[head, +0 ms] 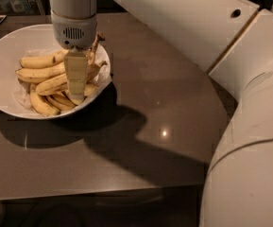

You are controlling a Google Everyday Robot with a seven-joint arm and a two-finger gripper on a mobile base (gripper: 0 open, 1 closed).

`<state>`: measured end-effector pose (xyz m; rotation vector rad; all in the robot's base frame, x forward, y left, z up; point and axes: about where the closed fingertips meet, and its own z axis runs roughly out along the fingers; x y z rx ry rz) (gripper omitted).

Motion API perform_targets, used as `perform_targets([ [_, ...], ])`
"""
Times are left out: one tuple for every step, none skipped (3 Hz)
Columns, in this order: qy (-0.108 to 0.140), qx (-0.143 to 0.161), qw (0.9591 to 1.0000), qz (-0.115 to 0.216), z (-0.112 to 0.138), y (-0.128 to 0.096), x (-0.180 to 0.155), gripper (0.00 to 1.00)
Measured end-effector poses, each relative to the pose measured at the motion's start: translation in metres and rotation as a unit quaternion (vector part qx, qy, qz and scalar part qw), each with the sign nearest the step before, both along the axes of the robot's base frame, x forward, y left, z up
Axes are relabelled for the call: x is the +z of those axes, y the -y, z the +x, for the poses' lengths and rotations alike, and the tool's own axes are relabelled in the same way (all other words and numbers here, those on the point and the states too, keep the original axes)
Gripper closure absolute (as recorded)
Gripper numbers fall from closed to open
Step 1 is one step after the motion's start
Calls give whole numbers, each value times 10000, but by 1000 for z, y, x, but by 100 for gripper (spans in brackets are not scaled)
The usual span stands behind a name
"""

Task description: Pick banana from white bowl

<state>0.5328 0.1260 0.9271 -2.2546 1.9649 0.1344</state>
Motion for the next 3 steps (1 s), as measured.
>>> perform_targets([
  [-144, -36, 9999, -31, 1, 5, -10, 23],
  [-143, -37, 9999, -31, 1, 5, -7, 39],
  [-170, -64, 9998, -33, 2, 6, -6, 59],
])
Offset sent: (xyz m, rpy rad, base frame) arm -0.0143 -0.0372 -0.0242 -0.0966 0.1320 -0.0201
